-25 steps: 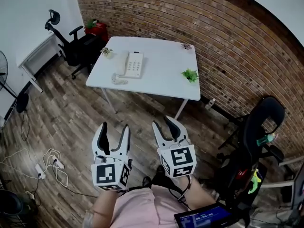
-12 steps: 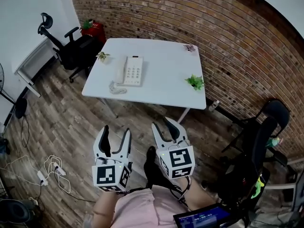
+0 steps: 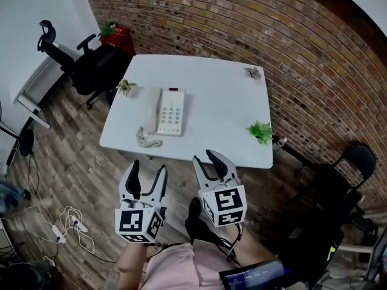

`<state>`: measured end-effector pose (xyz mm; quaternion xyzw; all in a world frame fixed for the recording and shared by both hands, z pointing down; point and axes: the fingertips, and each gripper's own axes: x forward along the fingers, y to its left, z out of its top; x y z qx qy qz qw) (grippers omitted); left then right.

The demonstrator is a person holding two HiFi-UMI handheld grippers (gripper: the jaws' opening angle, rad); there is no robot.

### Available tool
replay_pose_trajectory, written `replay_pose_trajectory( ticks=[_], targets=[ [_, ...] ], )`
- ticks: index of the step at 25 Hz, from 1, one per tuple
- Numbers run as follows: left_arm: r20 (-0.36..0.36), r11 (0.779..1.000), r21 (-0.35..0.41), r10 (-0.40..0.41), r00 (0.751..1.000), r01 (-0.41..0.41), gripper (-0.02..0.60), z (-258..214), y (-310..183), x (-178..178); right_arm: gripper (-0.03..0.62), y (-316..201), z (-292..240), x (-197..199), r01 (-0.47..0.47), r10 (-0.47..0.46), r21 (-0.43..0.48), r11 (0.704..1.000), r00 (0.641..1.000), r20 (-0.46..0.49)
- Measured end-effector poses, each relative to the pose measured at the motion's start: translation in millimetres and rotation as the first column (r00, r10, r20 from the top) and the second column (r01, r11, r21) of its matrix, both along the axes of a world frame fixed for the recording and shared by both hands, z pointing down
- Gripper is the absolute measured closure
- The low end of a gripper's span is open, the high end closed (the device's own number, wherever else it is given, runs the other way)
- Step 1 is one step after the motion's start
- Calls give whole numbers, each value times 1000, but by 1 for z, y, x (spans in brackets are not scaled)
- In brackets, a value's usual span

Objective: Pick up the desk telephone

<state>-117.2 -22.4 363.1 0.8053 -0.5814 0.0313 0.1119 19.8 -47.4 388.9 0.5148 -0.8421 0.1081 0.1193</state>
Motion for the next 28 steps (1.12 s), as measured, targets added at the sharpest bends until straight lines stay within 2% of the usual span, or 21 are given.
replay_pose_trajectory(
  ticks=[8,19,28],
  targets=[
    [17,1000,-2,28,999,-28,267,-5,-76,4,453,-78,-8,2,-7,7,8,1000,1000,23],
    [10,998,35,43,999,-43,264,-26,-138,5,453,-134,-27,2,-7,6,37,999,999,32],
    [12,995,-19,95,995,-95,262,2,-206,-9,452,-189,1,-15,-34,34,-13,999,999,-3]
  ],
)
